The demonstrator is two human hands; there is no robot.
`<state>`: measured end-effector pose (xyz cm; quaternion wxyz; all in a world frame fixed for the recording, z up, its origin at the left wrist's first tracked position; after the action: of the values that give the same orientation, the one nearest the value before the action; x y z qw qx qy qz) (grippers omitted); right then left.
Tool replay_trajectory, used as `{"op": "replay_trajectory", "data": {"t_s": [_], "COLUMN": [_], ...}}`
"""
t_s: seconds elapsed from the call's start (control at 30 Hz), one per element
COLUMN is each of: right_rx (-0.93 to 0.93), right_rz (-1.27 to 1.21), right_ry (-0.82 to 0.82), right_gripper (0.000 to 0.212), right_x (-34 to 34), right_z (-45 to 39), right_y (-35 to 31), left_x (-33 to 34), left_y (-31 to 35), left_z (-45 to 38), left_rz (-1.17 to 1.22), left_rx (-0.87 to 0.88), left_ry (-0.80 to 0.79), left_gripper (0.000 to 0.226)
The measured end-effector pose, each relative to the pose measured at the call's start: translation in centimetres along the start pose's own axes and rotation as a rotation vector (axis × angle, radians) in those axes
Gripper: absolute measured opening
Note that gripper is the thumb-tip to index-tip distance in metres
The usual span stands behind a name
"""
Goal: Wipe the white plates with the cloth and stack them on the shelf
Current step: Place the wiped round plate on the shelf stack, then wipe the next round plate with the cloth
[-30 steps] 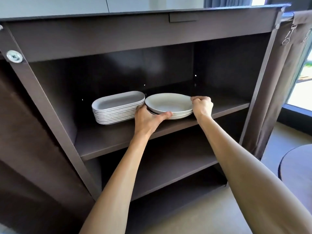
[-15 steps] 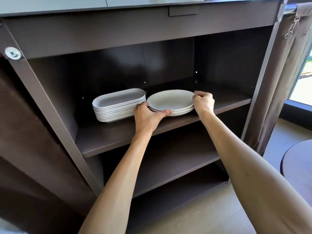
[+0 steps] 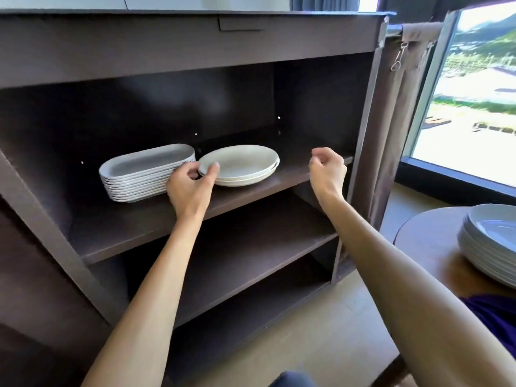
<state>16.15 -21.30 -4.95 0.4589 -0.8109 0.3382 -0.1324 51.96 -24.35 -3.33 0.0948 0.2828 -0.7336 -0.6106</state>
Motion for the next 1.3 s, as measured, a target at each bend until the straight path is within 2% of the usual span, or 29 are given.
{"op": "replay_trajectory", "data": {"t_s": [0.07,0.1,0.13,0.23,0.33,0.47,0.53,0.57,0.6,0.73,0.8,0.9,0.93,1.07,1.17,1.27,1.3], "right_rx": [0.006,0.02,0.045,0.178,0.294,0.256,0.24,0.246,0.263,0.289,0.305,0.301,0.298,0.281,0.285,0.296,0.3], "right_rz": [0.109,0.174,0.249,0.504,0.755,0.945,1.007,1.009,1.003,1.0,0.988,0.956,0.937,0.878,0.849,0.866,0.876], "right_ry": [0.068,0.104,0.121,0.099,-0.026,-0.037,0.003,0.031,0.059,0.164,0.198,0.236,0.25,0.292,0.324,0.31,0.301], "right_gripper": [0.025,0.024,0.024,0.028,0.025,0.026,0.026,0.026,0.027,0.02,0.02,0.019,0.02,0.031,0.031,0.029,0.028], "right_x": [-5.6,-8.9,-11.9,-20.6,-29.0,-36.1,-38.1,-38.8,-39.6,-41.7,-42.3,-42.5,-42.6,-42.7,-43.0,-43.3,-43.3], "right_z": [1.5,2.5,3.6,7.4,11.3,14.7,15.3,15.4,15.5,15.5,15.3,15.3,15.3,15.3,15.1,14.9,14.8], "right_y": [2.6,4.0,5.3,9.3,12.8,14.2,14.5,14.8,15.2,15.8,16.2,16.3,16.3,16.3,16.4,17.1,17.3], "left_x": [-1.5,-1.1,0.2,10.2,20.1,28.5,31.2,31.8,32.6,35.5,37.3,39.3,39.9,42.8,46.1,47.2,47.1], "left_y": [0.9,1.2,1.3,1.3,0.7,-0.4,-0.1,0.6,1.2,3.6,4.1,4.2,4.4,3.5,2.1,1.9,2.4], "left_z": [2.3,4.5,6.8,14.9,25.3,36.3,40.8,42.5,43.8,45.2,44.6,42.9,42.6,41.2,40.5,39.6,39.5], "left_rz": [0.182,0.275,0.353,0.409,0.292,0.122,-0.031,-0.111,-0.158,-0.264,-0.238,-0.101,-0.107,-0.311,-0.371,-0.438,-0.432], "left_rx": [0.135,0.165,0.167,0.076,0.011,-0.088,-0.012,0.041,0.094,0.181,0.047,-0.318,-0.348,-0.301,-0.271,-0.213,-0.193], "left_ry": [0.195,0.234,0.204,-0.21,-0.594,-0.891,-0.988,-1.019,-1.028,-1.012,-0.995,-0.948,-0.933,-0.895,-0.887,-0.841,-0.828], "left_gripper": [0.022,0.021,0.021,0.02,0.024,0.039,0.043,0.037,0.033,0.053,0.051,0.052,0.052,0.033,0.006,0.012,0.021]}}
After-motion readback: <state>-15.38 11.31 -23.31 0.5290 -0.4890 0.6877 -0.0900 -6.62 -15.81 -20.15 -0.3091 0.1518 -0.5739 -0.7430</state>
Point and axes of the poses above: each hand's wrist, its own z-axis away from the middle knuckle, its own x-axis out of the palm, y = z × x, the point moved 10 cm from there along -z, towards the middle knuckle, and after that the axes turned 15 degrees about -x, right-handed, at the moved point
